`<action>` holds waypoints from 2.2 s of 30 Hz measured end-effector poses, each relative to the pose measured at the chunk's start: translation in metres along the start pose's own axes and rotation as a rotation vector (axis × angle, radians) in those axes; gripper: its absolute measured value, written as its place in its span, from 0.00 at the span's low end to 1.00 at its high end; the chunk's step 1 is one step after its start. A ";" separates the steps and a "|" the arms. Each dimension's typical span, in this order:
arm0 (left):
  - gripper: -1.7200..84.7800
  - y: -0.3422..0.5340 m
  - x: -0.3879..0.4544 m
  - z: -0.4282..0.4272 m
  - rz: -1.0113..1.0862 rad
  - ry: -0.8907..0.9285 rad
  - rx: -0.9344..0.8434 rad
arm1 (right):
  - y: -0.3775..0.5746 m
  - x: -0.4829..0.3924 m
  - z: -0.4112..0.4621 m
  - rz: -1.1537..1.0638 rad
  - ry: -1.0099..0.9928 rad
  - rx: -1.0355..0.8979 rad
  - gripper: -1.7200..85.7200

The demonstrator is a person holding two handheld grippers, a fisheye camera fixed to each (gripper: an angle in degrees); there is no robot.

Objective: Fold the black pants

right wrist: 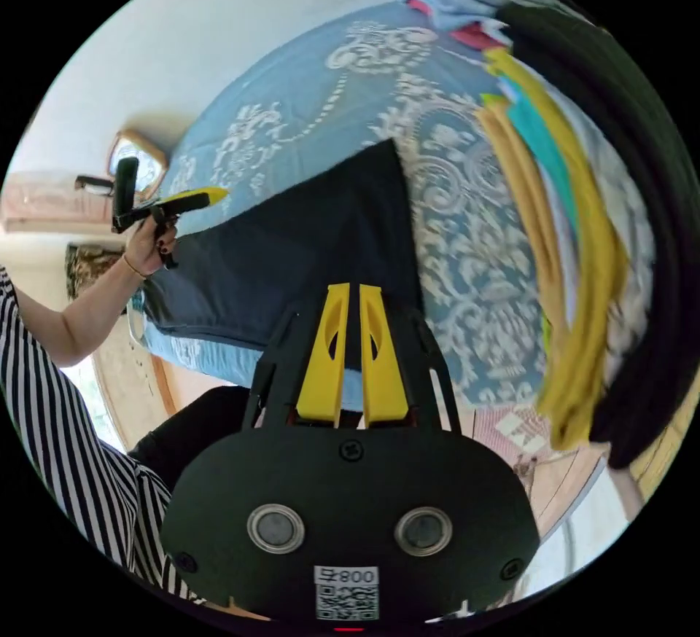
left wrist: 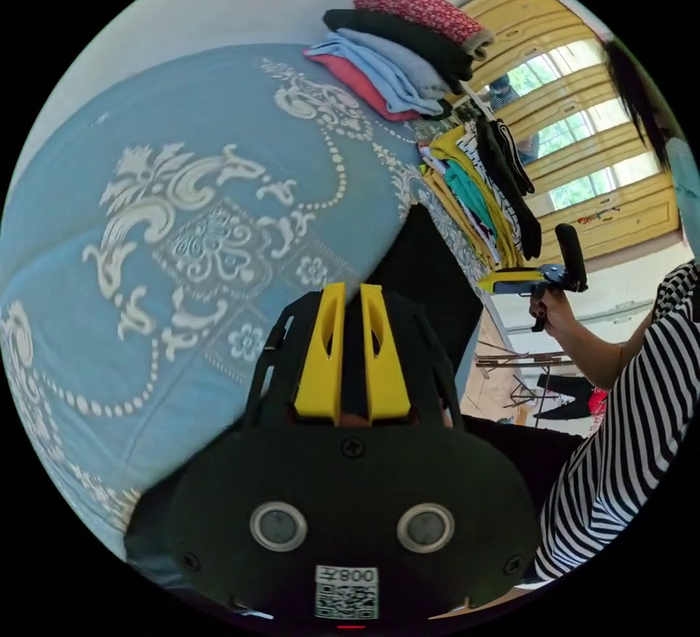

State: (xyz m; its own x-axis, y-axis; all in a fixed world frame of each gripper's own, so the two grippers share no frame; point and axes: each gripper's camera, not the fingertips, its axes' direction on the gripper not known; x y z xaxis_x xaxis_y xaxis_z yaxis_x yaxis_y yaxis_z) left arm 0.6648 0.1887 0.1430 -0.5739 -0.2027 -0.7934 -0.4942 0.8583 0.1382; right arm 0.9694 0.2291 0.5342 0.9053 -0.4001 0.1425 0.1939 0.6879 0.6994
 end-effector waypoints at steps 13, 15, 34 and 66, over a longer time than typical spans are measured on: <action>0.05 0.111 0.051 -0.126 -0.249 -0.026 0.090 | -0.086 -0.083 0.131 -0.422 -0.047 -0.246 0.06; 0.06 0.141 0.068 -0.137 -0.279 -0.019 0.023 | -0.082 -0.118 0.158 -0.589 -0.088 -0.311 0.07; 0.07 0.211 0.194 -0.193 -0.366 -0.035 0.013 | -0.084 -0.189 0.341 -1.043 0.068 -0.489 0.04; 0.02 0.148 0.414 -0.240 -0.099 -0.216 -0.094 | -0.100 -0.169 0.509 -1.213 0.239 -0.432 0.02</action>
State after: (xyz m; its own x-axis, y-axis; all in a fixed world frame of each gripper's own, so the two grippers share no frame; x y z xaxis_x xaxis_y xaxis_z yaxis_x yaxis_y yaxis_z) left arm 0.1966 0.1188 -0.0227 -0.3720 -0.1695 -0.9126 -0.6050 0.7899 0.0999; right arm 0.6049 -0.0802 0.7963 0.1060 -0.8123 -0.5736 0.9923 0.1240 0.0078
